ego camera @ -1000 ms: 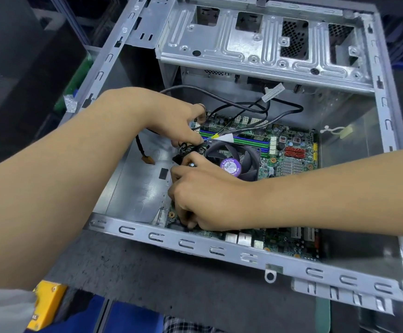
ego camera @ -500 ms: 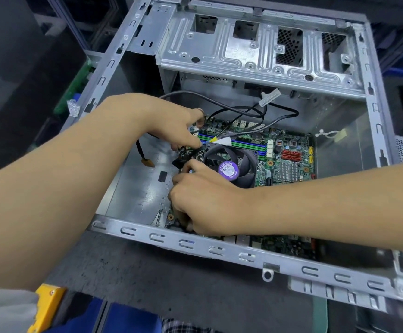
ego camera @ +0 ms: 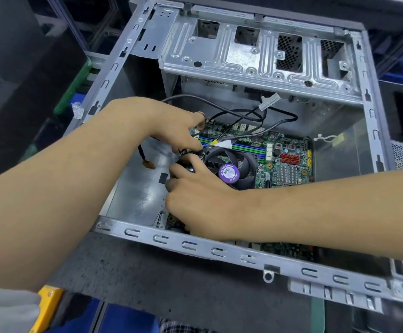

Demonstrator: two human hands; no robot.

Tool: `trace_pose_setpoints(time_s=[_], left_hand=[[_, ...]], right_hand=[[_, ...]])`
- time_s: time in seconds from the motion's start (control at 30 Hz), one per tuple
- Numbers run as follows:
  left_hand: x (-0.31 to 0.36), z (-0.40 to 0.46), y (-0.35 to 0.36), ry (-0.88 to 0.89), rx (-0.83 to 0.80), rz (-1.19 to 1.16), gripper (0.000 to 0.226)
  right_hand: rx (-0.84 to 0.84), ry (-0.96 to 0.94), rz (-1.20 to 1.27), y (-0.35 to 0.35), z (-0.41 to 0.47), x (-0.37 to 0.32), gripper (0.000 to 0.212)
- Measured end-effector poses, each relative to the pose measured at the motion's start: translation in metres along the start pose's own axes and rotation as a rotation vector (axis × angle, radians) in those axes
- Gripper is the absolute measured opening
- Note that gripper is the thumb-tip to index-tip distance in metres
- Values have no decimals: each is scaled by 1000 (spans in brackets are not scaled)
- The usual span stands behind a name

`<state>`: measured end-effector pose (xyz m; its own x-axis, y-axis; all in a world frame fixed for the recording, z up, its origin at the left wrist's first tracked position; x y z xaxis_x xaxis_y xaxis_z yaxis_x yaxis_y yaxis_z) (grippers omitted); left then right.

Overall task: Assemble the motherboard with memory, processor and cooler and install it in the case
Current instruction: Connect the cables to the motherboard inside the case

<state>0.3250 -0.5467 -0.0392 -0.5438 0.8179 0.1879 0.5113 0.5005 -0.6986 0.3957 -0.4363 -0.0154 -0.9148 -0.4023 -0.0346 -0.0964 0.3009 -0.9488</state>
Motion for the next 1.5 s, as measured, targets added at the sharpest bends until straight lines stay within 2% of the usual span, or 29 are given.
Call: trace_pose_setpoints(time_s=[0.07,0.17,0.27,0.57,0.7,0.83,1.27,1.5], left_hand=[[0,0,0,1,3,13,45],[1,0,-1,5,3,22,46],[2,1,-1,10,-2,23,46],[3,0,0,16,-2,22,48],[3,0,-1,21,5,25,49],[2,0,-1,17,5,28,52],[2,1,2,14,-3,11,60],[3,1,2,20,2,6,58]], right_hand=[[-21,8,19,3,0,2,9],[-54,35,46,9,2,6,23],[-25,59,72,9,3,9,24],[-55,117,155,4,7,12,9],[-65,110,145,4,8,7,26],[-49,106,119,5,7,5,12],[-107,136,138,6,14,5,14],[-106,125,148,7,12,1,24]])
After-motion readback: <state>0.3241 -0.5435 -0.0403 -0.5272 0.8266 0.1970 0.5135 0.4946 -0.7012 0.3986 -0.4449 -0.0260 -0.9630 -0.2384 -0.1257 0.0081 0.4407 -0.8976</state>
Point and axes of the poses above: each hand's wrist, its own z-axis towards the middle knuckle, its own y-axis out of the palm, x = y × z, the point moved 8 cm from there along z, towards the middle knuckle, and after that the axes turned 4 degrees about -x, right-handed, at the moved point
